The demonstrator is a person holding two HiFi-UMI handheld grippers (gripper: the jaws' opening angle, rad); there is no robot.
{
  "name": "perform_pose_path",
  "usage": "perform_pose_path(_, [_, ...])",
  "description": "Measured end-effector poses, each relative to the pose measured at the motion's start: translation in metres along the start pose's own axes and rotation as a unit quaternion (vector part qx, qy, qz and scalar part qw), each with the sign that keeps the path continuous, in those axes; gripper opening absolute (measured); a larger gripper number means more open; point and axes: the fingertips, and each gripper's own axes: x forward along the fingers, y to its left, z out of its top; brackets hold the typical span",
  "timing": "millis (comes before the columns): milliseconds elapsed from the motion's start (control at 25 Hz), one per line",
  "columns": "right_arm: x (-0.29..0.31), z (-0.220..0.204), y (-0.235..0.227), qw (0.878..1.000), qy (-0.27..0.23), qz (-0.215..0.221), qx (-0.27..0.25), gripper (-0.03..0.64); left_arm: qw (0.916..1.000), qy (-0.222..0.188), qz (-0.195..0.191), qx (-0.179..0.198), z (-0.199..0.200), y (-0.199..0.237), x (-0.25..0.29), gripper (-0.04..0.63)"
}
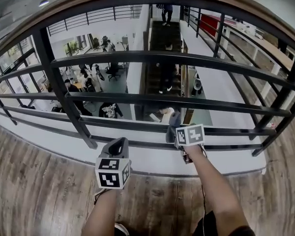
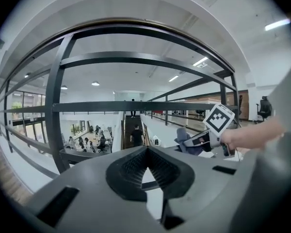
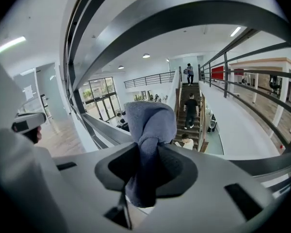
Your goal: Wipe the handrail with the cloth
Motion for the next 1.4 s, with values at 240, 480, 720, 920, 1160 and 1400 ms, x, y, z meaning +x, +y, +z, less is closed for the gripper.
perform_pose_path(240, [-0.043,-0.020,-0.079,0.999,-0.004,-0.031,0.021,0.107,0.9988,-0.001,-0.034,0.036,-0.005,-0.050,0.006,0.003])
perform_pose_path(480, [-0.083,-0.038,-0.152,0.997,-0.008,-0.063,0.034,0.107,0.9967,0.014,-0.065,0.048,-0.018,-0.089,0.013,0.003])
perform_pose_path(720, [-0.118,-0.050,-0.236,0.990,-0.020,-0.126,0.055,0.103,0.9931,0.009,-0.115,0.021,-0.019,-0.122,0.022,0.003])
perform_pose_path(920, [-0.157,-0.065,-0.312,0.978,-0.029,-0.183,0.096,0.103,0.9889,0.001,-0.146,0.025,-0.026,-0.156,0.021,0.003])
perform_pose_path(1160, [-0.184,-0.076,-0.371,0.968,-0.025,-0.228,0.100,0.103,0.9870,0.003,-0.156,0.036,-0.027,-0.177,0.026,0.003])
perform_pose_path(1400, [-0.212,-0.087,-0.423,0.959,-0.020,-0.269,0.086,0.103,0.9841,0.000,-0.175,0.028,-0.024,-0.213,0.040,0.003])
